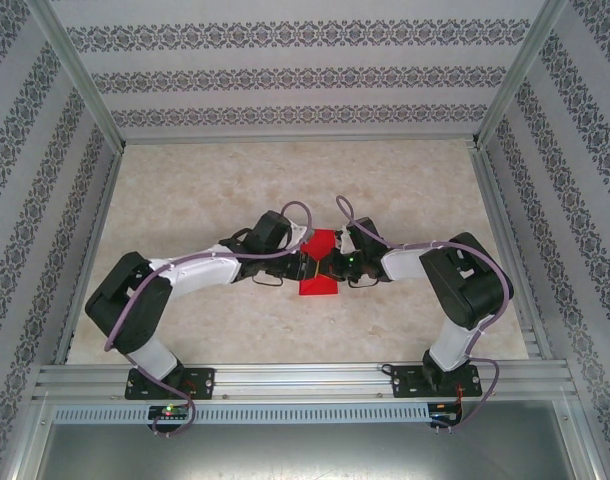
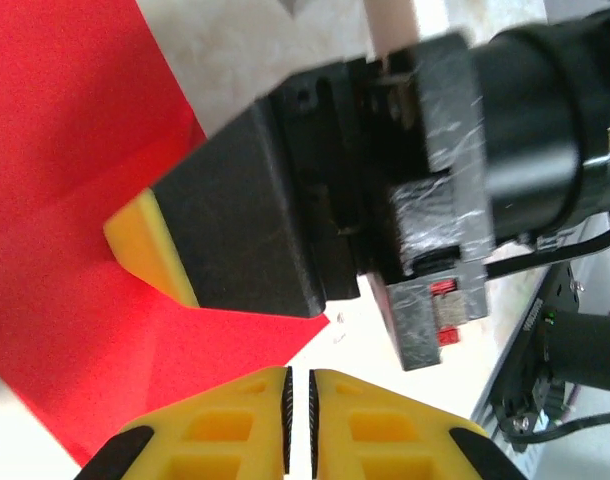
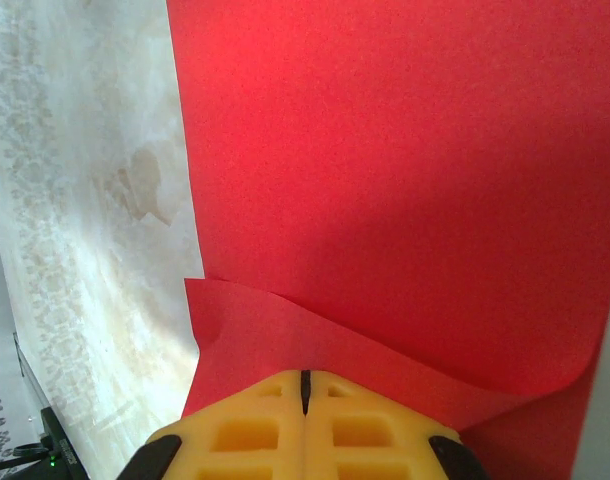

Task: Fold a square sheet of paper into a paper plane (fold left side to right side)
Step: Fold the triangle a second time at the center of the table.

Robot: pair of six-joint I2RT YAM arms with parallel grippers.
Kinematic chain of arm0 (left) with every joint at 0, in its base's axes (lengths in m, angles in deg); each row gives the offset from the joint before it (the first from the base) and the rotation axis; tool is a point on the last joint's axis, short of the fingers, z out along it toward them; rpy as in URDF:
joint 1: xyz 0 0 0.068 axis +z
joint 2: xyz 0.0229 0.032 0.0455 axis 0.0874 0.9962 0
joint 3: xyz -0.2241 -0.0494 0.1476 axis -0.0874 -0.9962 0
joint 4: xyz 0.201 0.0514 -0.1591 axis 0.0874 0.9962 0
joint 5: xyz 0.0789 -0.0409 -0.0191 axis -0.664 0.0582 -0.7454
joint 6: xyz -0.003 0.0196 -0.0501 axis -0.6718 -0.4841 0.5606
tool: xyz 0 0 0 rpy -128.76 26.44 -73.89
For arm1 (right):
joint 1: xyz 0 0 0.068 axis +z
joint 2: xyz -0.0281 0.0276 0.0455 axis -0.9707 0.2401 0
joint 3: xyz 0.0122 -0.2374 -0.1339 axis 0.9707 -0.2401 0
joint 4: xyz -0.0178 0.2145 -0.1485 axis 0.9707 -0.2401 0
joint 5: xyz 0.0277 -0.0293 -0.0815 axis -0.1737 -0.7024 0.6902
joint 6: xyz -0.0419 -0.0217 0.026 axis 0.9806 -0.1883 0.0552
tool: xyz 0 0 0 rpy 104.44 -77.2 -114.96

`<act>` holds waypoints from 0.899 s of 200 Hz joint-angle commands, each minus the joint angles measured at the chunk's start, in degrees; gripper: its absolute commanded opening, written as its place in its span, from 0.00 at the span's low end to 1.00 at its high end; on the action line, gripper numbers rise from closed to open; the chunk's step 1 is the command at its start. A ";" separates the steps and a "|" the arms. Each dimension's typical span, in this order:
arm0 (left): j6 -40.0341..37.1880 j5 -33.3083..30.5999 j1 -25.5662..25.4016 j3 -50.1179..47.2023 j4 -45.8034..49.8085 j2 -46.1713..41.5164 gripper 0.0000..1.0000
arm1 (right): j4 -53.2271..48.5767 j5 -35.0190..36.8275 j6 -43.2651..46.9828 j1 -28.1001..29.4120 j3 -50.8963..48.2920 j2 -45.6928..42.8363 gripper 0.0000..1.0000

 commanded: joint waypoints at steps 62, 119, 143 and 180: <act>1.03 0.65 -0.47 -1.04 -0.77 6.28 0.15 | -4.81 2.44 1.82 0.32 -0.28 0.04 0.00; 1.12 -2.16 -0.50 -2.41 -0.68 7.16 0.15 | -5.65 2.66 2.41 0.32 -0.17 -0.01 0.00; 1.12 -2.61 -0.46 -2.63 -0.67 7.37 0.15 | -5.99 2.65 2.52 0.33 -0.10 -0.01 0.00; 1.16 -3.62 -0.45 -2.95 -0.29 7.15 0.15 | -6.27 2.78 2.77 0.22 0.05 -0.08 0.00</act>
